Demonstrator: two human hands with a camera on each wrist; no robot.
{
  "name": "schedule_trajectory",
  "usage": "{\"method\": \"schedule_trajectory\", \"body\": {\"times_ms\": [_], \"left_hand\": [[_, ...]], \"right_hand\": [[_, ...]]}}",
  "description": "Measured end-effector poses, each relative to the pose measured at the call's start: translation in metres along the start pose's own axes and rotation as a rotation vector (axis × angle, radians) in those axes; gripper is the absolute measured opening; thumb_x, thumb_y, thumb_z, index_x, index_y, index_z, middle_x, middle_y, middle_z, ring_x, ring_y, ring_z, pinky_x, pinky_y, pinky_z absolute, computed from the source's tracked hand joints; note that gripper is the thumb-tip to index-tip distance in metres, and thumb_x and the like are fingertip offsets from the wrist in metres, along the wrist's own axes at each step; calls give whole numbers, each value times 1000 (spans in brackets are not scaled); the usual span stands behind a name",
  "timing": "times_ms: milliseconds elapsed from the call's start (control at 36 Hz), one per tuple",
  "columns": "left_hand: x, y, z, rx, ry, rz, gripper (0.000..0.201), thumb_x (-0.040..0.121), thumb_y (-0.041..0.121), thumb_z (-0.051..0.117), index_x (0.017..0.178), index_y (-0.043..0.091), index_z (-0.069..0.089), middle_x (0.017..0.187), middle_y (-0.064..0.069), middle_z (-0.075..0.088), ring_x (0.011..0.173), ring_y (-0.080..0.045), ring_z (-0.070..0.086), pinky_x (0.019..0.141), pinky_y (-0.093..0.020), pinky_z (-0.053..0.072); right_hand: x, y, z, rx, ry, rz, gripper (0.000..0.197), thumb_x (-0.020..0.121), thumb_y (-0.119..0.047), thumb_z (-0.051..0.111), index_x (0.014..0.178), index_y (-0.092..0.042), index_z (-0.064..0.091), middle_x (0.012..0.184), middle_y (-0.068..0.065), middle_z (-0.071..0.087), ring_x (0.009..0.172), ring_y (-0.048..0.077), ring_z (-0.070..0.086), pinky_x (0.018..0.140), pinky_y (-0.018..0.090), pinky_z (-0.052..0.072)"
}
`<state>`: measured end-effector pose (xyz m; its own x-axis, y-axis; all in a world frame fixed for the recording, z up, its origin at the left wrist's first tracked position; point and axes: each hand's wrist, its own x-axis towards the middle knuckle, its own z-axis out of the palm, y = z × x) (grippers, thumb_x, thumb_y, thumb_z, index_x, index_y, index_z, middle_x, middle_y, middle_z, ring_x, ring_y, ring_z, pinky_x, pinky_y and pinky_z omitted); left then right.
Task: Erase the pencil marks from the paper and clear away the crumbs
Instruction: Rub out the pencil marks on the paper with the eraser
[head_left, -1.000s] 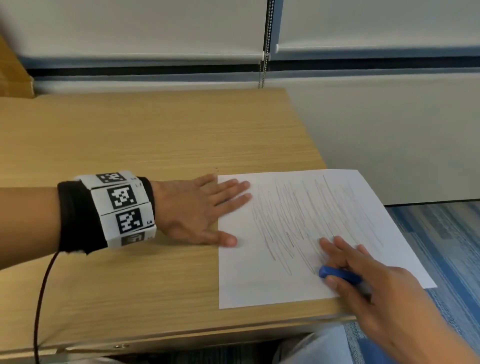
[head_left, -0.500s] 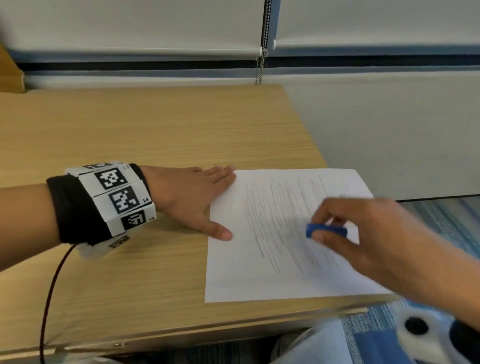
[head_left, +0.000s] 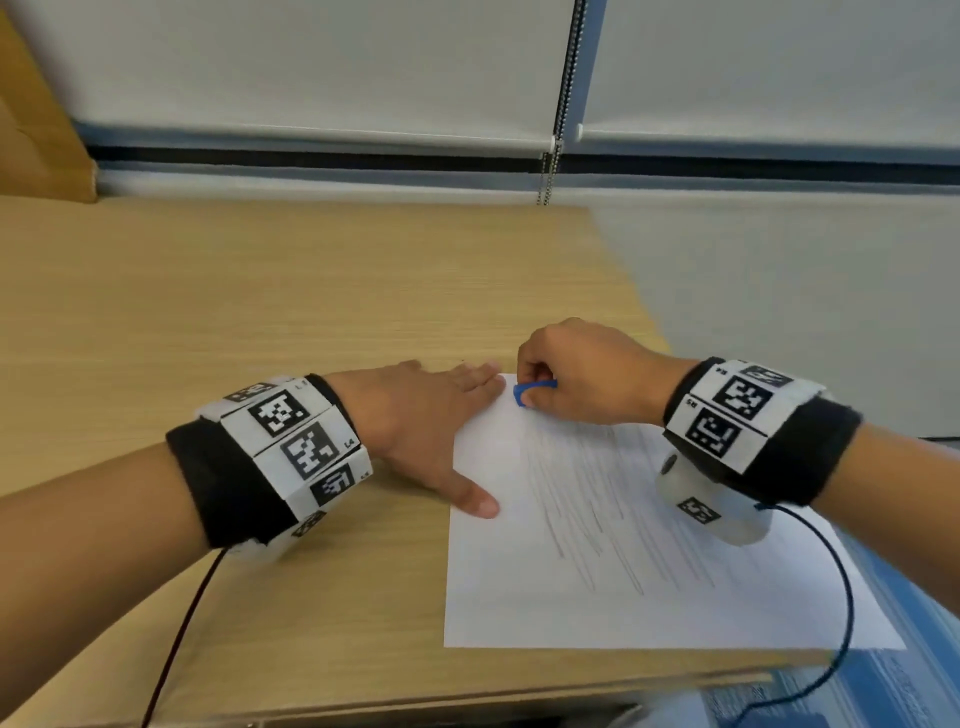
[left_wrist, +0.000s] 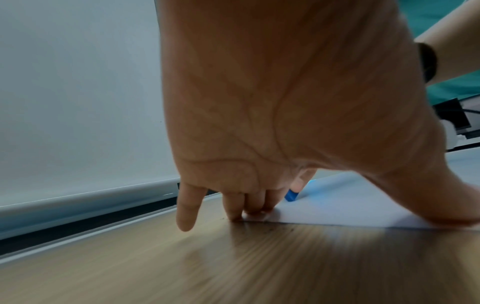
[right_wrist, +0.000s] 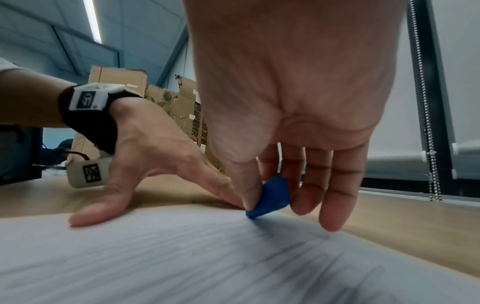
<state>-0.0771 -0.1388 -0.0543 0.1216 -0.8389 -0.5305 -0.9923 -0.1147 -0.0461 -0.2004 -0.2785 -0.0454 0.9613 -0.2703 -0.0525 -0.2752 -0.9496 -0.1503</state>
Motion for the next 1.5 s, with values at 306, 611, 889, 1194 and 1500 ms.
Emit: {"method": "schedule_trajectory", "body": {"times_ms": [306, 611, 889, 1194, 1500], "left_hand": [[2, -3, 1, -24, 0, 16, 127, 66, 87, 52, 152, 26, -19, 158, 11, -24, 148, -8, -3, 121, -47, 4], [2, 2, -5, 3, -29, -3, 125, 68, 84, 53, 152, 27, -21, 158, 9, -25, 149, -10, -2, 119, -50, 0], [1, 5, -6, 9, -43, -29, 126, 68, 83, 54, 151, 27, -22, 158, 9, -26, 149, -10, -3, 119, -51, -1], [2, 5, -7, -11, -57, -30, 126, 67, 82, 57, 150, 30, -24, 157, 12, -26, 149, -10, -3, 119, -54, 1], [4, 9, -10, 12, -70, -52, 126, 68, 81, 58, 151, 31, -22, 159, 8, -23, 149, -15, 7, 119, -53, 2]], "right_hand": [[-5, 1, -8, -38, -96, -103, 15, 87, -29, 60, 89, -16, 68, 89, -2, 65, 77, 14, 55, 68, 36, 50], [0, 2, -9, 22, -129, -186, 8, 82, -21, 66, 81, -14, 69, 81, -2, 65, 72, 14, 57, 66, 30, 49], [3, 1, -8, 117, -206, -158, 10, 80, -19, 71, 75, -12, 67, 77, 4, 68, 66, 15, 58, 58, 23, 44], [7, 0, -9, 166, -282, -169, 10, 79, -19, 73, 77, -10, 70, 76, 7, 69, 68, 19, 60, 62, 30, 49], [4, -3, -7, 236, -320, -181, 9, 79, -19, 75, 75, -13, 70, 74, 4, 69, 63, 11, 57, 58, 21, 45]]}}
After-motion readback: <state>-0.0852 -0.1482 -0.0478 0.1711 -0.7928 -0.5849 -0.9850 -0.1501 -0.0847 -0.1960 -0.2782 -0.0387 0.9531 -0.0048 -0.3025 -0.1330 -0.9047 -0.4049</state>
